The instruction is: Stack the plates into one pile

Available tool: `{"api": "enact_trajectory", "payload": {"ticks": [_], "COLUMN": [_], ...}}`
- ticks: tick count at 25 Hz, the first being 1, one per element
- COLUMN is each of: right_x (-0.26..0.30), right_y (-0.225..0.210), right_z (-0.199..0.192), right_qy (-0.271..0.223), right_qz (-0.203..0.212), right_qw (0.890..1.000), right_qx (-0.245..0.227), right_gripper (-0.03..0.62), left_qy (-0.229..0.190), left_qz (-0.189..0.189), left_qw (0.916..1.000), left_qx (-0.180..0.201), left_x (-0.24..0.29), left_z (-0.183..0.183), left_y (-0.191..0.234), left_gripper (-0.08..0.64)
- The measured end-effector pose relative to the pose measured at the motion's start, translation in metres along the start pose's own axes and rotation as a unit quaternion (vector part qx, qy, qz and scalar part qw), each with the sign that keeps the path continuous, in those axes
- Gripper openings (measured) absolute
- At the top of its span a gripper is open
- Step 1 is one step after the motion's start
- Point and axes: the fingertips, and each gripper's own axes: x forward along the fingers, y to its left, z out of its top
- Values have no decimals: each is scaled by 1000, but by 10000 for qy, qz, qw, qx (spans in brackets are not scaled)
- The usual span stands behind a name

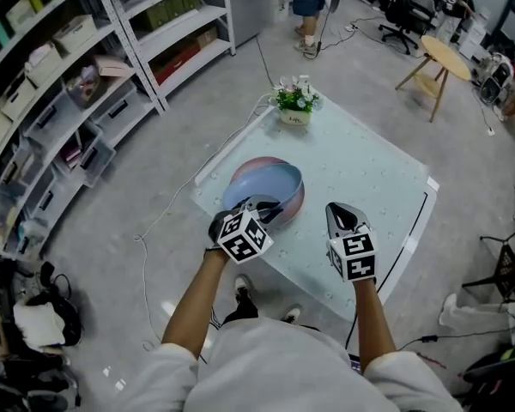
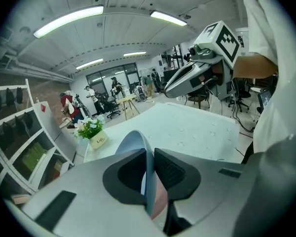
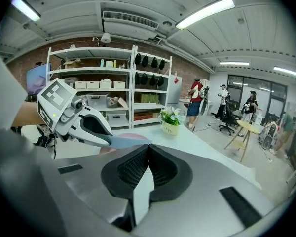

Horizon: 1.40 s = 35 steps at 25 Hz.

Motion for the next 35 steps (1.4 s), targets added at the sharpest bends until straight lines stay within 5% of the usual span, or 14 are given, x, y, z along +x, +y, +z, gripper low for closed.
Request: {"api": "enact_trajectory", "payload": {"ticks": [9,20,27,35], "right_x": [25,33,46,56], "right_y": [14,-1,-5,-11], "right_z": [-18,-35,-33,3], "right_qy": [316,602,742,484], "right_qz": [5,-300,-337,-316], "right_qw": [9994,9969,9952,9981], "right_qx": [124,416,551,217], "right_gripper": [14,14,14,14], "left_qy": [560,1055,843,-782], "left_qz": [-878,-1880,-2169,-828], "left_qw": [9945,9688,9497,9652], "left_qx": [68,-1226,-2097,-2352], "left_x": [40,89,97,46], "left_z": [-42,-85,-86,-47], "left_y": [-27,-40,-24,68], "left_gripper": [51,119,181,190]}}
